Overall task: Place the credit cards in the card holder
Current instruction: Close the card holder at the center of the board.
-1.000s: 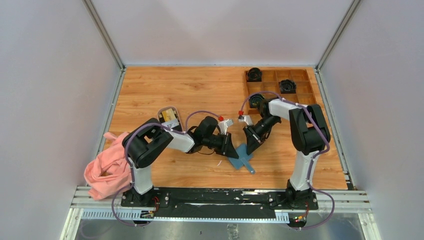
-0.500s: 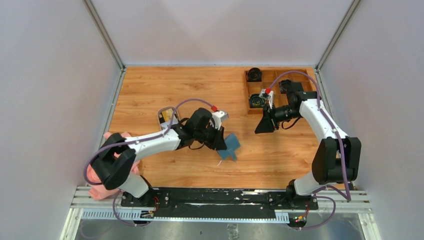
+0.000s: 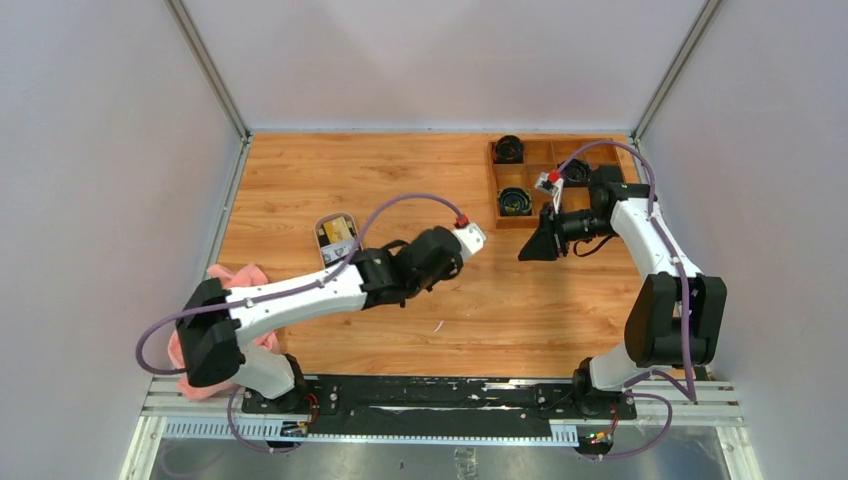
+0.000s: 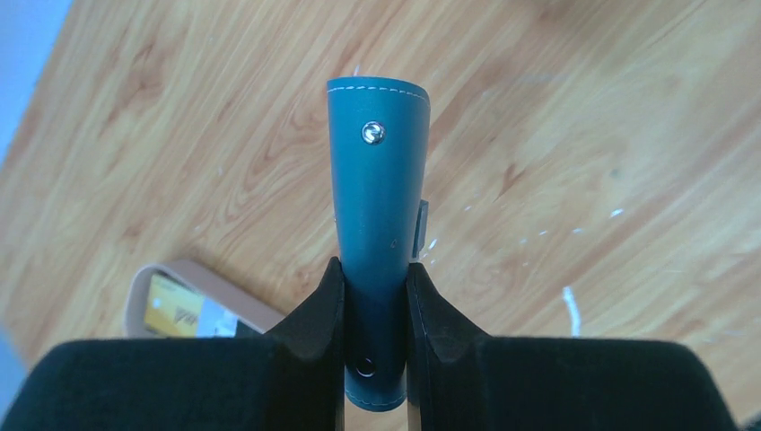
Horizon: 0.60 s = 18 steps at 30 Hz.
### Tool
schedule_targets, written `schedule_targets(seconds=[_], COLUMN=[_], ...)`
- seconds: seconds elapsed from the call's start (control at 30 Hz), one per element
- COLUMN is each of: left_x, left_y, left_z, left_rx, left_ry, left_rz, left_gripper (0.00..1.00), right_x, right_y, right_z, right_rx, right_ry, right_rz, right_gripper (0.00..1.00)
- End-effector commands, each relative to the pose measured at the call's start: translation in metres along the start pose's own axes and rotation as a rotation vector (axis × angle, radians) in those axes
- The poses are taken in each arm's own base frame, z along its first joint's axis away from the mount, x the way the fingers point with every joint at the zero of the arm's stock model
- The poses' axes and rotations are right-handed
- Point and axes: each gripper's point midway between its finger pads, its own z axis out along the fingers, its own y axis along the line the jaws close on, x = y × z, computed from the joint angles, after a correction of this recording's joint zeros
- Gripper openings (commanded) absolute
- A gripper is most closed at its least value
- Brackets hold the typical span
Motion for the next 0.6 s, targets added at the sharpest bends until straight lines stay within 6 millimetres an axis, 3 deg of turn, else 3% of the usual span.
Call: schedule_targets(seconds=[0.0,0.23,0.37,0.57], left_x=[0.033,0.057,0.082,0.112], left_y=[0.023,-0.038,-0.076,-0.109], left_z=[0.014,0.038,0.056,0.072], left_rx=[-0.343,-0.479,-0.45,-0.357], left_ry=[0.087,0.074,0.124,0.156], left_rz=[0.174,0.404,0.522,0.526], left_gripper=[0.0,0.0,0.0,0.0], right_x=[0.0,0.004,0.005,0.006], right_y=[0.003,-0.001,-0.002,-0.003], right_z=[-0.005,-0.004,-0.003,-0.003], right_rx=[-0.008,-0.007,-0.007,-0.005], right_ry=[-0.033,-0.025,-0.02,-0.02], right_rz=[0.002,0.016,0.02,0.018], right_gripper=[0.28,0.28,0.28,0.28])
